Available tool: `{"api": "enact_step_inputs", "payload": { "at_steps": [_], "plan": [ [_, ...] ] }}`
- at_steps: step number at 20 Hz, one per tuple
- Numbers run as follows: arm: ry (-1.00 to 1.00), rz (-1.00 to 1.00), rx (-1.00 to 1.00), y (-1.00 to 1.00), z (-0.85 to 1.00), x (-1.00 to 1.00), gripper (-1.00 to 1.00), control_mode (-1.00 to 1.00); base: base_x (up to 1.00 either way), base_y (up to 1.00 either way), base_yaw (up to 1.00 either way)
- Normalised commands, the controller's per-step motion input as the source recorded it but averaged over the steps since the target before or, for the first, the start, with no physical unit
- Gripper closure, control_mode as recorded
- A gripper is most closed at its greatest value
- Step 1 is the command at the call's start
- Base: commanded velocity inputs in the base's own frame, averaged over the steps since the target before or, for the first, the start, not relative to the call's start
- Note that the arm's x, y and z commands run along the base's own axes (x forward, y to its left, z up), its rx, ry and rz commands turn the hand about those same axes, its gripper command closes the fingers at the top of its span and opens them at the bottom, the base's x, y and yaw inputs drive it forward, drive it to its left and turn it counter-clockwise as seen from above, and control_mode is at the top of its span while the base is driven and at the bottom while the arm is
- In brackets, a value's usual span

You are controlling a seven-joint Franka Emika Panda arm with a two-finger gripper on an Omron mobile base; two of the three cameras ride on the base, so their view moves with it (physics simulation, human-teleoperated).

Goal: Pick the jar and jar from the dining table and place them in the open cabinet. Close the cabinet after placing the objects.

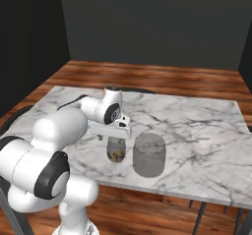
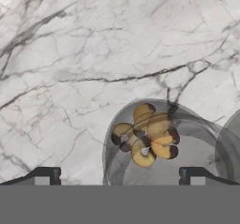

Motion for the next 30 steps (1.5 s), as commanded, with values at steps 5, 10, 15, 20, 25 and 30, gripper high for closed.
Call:
{"api": "enact_step_inputs", "payload": {
  "at_steps": [5, 10, 15, 20, 25, 30],
  "plan": [
    [0.00, 0.00, 0.00, 0.00, -0.16, -0.02, -1.00, -1.00, 0.00, 0.00, 0.00],
    [0.00, 0.00, 0.00, 0.03, -0.09, 0.00, -1.00, -1.00, 0.00, 0.00, 0.00],
    [0.00, 0.00, -0.01, 0.10, -0.19, 0.00, -1.00, -1.00, 0.00, 0.00, 0.00],
    [0.00, 0.00, -0.04, 0.17, -0.29, 0.00, -1.00, -1.00, 0.00, 0.00, 0.00],
    [0.00, 0.01, -0.01, 0.03, -0.27, -0.05, -1.00, -1.00, 0.00, 0.00, 0.00],
    [-0.06, 0.00, 0.00, -0.06, -0.20, -0.34, -1.00, -1.00, 0.00, 0.00, 0.00]
  ]
}}
